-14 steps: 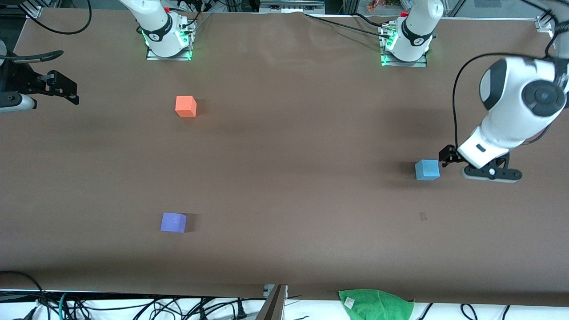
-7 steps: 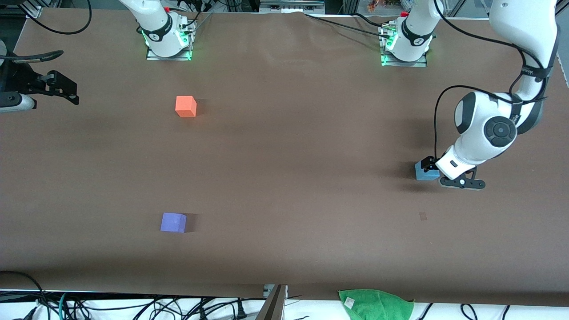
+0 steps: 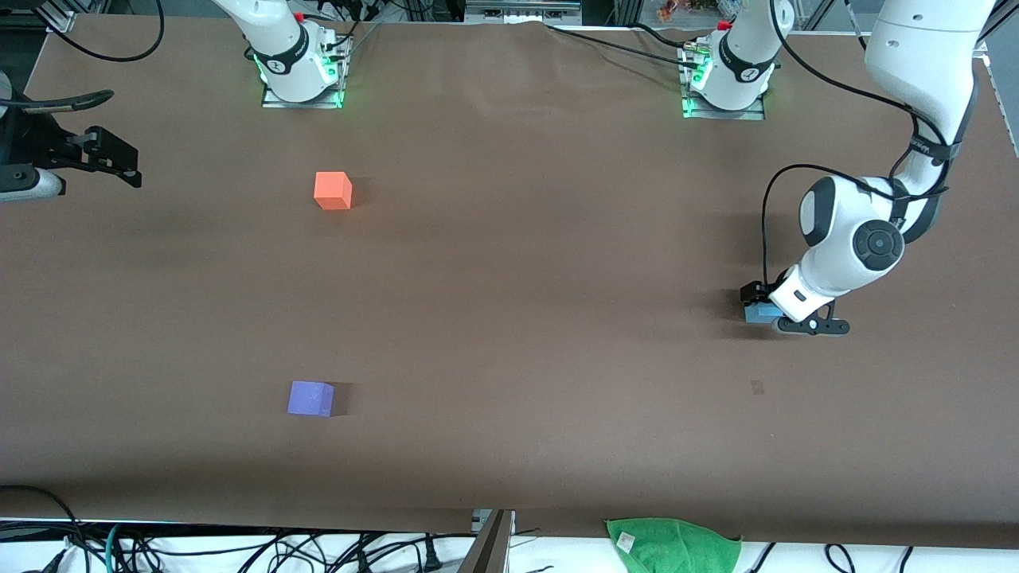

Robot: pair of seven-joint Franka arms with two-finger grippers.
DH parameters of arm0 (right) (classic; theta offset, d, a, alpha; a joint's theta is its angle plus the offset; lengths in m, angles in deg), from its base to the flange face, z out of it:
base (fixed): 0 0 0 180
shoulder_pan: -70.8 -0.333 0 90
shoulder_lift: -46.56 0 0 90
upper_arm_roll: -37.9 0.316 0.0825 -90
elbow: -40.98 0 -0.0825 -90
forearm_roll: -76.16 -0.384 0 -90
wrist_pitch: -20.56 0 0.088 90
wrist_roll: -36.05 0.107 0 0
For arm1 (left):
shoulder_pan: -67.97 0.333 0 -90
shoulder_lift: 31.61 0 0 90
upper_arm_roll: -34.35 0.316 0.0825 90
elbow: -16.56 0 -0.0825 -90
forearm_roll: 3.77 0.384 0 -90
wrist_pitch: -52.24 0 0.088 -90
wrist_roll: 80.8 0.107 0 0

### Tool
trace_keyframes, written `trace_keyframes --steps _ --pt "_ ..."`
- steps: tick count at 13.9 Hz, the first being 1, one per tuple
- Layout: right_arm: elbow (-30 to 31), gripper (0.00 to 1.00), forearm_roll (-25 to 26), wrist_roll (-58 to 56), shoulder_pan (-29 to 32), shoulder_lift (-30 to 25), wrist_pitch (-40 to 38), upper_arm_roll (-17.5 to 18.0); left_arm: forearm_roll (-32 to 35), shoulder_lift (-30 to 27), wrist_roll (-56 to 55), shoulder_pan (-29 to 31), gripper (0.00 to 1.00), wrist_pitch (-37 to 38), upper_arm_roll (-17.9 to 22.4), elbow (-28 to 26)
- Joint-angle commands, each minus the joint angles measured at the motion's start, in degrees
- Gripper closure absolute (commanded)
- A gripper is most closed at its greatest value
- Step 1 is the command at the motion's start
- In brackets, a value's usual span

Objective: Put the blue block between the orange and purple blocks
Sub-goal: 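Carry the light-blue block with the left gripper to the table middle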

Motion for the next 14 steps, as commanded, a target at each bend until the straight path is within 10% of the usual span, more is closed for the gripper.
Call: trace_keyframes --steps 1,3,7,11,14 --pt "-0.36 0.00 0.21 -0.59 0.24 -0.03 0.03 0.27 -0.97 0.81 0.73 0.35 0.61 -1.68 -0.55 0.03" --pt "-0.36 0.00 0.30 -0.59 0.24 -0.03 0.03 0.27 -0.97 0.20 0.38 0.18 0.85 -1.41 -1.16 0.29" --pt "-0.36 0.00 0.30 -0.59 0.24 0.06 0.03 0.27 -0.97 -5.51 -3.91 -0.35 0.85 6.20 -5.27 3.01" --pt "-0.36 0.00 0.21 -0.68 0.33 0.06 0.03 0.27 -0.88 -5.61 -19.44 -1.40 0.85 26.32 -16.42 16.69" --pt "-0.36 0.00 0.04 -0.50 0.24 0.15 0.03 0.27 -0.96 -2.73 -26.78 -10.59 0.83 28.30 -19.35 22.60"
